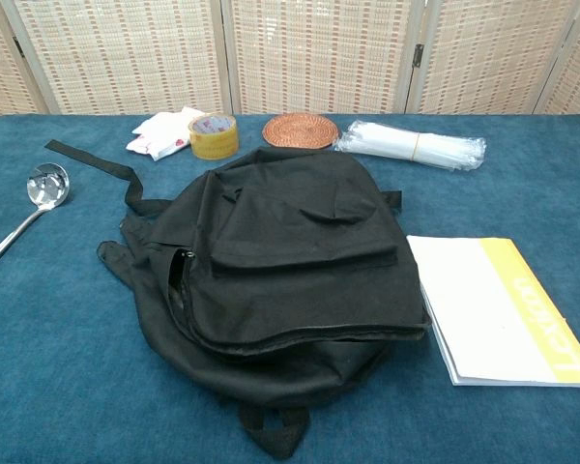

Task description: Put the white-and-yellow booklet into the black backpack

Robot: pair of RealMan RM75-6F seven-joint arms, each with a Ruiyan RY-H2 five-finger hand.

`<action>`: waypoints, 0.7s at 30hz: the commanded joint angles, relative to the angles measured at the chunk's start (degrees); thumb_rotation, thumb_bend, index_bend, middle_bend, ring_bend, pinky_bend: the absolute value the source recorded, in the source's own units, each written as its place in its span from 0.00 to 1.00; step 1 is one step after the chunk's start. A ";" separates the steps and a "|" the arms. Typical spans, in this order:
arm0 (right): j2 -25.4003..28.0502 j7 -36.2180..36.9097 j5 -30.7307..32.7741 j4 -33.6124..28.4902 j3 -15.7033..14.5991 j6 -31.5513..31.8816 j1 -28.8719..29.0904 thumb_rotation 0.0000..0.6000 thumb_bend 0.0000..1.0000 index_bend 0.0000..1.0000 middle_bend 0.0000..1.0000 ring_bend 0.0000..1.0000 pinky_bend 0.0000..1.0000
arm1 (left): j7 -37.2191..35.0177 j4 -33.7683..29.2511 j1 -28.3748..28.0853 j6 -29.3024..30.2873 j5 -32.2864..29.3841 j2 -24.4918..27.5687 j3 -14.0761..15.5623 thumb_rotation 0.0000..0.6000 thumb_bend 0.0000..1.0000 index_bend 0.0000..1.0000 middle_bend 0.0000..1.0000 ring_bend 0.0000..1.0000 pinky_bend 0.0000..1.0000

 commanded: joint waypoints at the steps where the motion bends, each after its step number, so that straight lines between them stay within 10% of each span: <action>1: -0.02 -0.07 0.10 0.02 0.01 -0.12 0.05 1.00 0.21 0.00 0.04 0.18 0.03 | -0.04 0.03 -0.06 -0.05 0.03 -0.03 0.03 1.00 0.22 0.20 0.15 0.16 0.05; 21: 0.29 0.17 -1.42 1.69 -0.75 -2.31 1.42 1.00 0.21 0.00 0.06 0.20 0.04 | -0.11 -0.19 -2.24 -1.63 1.52 -0.68 -0.20 1.00 0.23 0.20 0.15 0.16 0.05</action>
